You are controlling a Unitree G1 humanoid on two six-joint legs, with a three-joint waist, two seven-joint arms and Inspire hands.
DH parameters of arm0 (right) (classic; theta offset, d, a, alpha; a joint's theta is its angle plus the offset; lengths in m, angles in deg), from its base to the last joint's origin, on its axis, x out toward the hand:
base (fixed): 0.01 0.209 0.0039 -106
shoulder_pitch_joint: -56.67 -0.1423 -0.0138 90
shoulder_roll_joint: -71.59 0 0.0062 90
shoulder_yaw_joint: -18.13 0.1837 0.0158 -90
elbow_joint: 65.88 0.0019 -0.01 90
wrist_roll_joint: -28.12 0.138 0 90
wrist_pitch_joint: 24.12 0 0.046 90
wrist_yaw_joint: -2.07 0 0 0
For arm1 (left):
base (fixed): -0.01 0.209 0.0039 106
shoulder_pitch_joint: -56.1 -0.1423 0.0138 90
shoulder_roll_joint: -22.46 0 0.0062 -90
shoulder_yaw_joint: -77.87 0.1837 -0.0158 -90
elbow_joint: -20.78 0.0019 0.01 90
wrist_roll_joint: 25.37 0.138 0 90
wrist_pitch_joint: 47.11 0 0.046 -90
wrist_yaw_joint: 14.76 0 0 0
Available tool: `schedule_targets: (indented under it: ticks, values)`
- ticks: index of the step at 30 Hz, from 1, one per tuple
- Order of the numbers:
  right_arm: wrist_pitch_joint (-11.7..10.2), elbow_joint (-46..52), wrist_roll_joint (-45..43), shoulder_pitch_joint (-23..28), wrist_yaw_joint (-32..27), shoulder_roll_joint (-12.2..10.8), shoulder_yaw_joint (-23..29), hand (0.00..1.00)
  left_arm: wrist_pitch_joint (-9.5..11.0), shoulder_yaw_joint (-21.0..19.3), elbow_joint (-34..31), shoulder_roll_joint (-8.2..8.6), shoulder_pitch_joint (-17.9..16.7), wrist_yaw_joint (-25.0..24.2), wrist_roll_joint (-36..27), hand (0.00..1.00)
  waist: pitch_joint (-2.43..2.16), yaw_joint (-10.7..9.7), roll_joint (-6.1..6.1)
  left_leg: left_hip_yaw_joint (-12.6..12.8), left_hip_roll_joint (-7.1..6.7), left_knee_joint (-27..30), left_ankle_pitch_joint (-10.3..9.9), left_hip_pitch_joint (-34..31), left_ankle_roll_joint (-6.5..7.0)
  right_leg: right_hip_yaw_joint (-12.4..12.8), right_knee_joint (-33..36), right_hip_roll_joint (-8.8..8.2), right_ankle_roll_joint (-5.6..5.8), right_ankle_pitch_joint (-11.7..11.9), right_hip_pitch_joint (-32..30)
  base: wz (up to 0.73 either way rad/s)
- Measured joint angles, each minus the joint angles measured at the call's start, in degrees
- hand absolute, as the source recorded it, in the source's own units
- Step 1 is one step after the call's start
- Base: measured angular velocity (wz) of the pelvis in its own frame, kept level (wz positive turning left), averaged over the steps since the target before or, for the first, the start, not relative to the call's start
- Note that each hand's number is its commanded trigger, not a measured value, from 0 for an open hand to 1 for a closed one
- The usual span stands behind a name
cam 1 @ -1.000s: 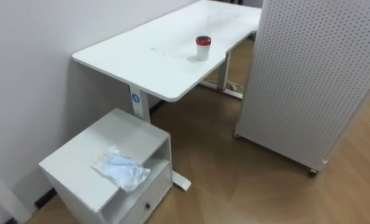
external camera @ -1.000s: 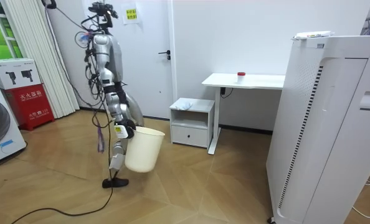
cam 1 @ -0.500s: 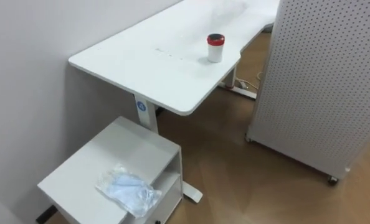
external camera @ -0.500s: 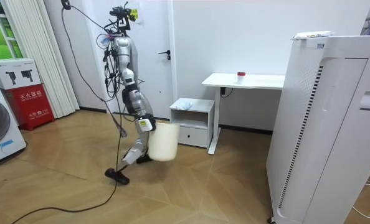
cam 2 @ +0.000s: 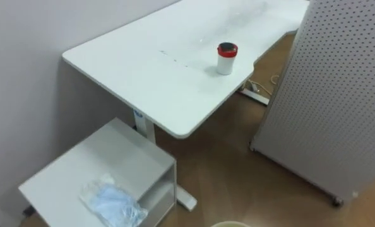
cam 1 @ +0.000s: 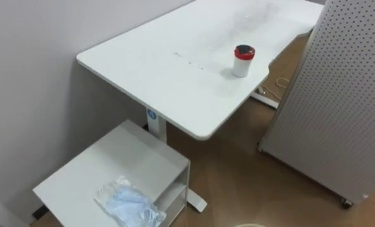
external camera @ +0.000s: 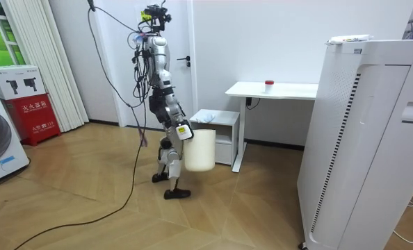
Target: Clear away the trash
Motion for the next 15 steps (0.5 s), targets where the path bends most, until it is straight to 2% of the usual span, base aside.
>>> schedule_targets:
  ticks: [2,4,5,7,10,14,15]
  values:
    - [-0.3,-0.2,-0.4,-0.6,0.3,0.2,-2.0,1.00,0.8,0.1,-1.8,-0.03,1.1,1.6,0.1,0.00,0.01,0.0,-0.03,-0.1,0.31,-0.7,0.1,0.3,-0.14,-0.3,0.1,0.16,-0.33,-0.2,0.0,0.07]
    - [-0.8,-0.8,-0.7,-1.6,0.7,0.3,-4.3,1.00,2.7,0.6,-2.9,-0.03,3.6,3.0,0.9,0.00,0.11,-0.1,-0.12,-0.7,0.40,-1.6,0.1,0.8,-0.18,-1.1,0.1,0.21,-0.42,-0.3,0.1,0.06]
    - [-0.9,-1.0,-1.0,-1.9,0.9,0.2,-4.5,1.00,3.1,0.7,-3.6,-0.02,4.0,3.3,1.3,0.00,0.24,-0.2,-0.18,-0.7,0.39,-1.7,0.1,0.8,-0.18,-1.4,0.1,0.16,-0.42,-0.3,0.2,0.03]
    - [-1.7,-1.5,-2.0,-3.1,1.6,0.1,-5.4,1.00,4.4,1.7,-7.1,-0.02,5.1,5.0,2.6,0.00,0.84,-0.3,-0.34,-0.7,0.24,-1.6,0.1,0.3,-0.18,-2.4,0.1,-0.15,-0.43,-0.3,-0.1,0.05]
    - [-2.2,-1.4,-2.9,-3.8,1.8,0.0,-5.9,1.00,5.8,2.8,-9.2,-0.06,6.7,7.9,5.1,0.00,0.94,-0.3,-0.30,-0.8,-0.17,-1.7,0.1,-0.8,-0.18,-1.8,0.2,-0.36,-0.44,-0.3,-1.6,-0.02]
    - [-2.6,-1.7,-3.9,-5.0,1.9,-0.3,-7.0,1.00,6.2,3.7,-9.1,-0.04,8.9,11.6,4.9,0.00,1.07,-0.9,-0.12,-0.8,-0.43,-1.7,0.1,-2.0,-0.18,-1.7,0.3,-0.61,-0.44,-0.3,-2.9,-0.04]
    - [-2.5,-1.8,-3.9,-5.9,2.0,-0.3,-7.7,1.00,6.2,4.2,-9.2,-0.08,9.9,12.9,5.0,0.00,1.08,-1.5,-0.07,-0.9,-0.44,-1.6,0.1,-2.8,-0.17,-1.8,0.3,-0.67,-0.44,-0.3,-3.6,0.08]
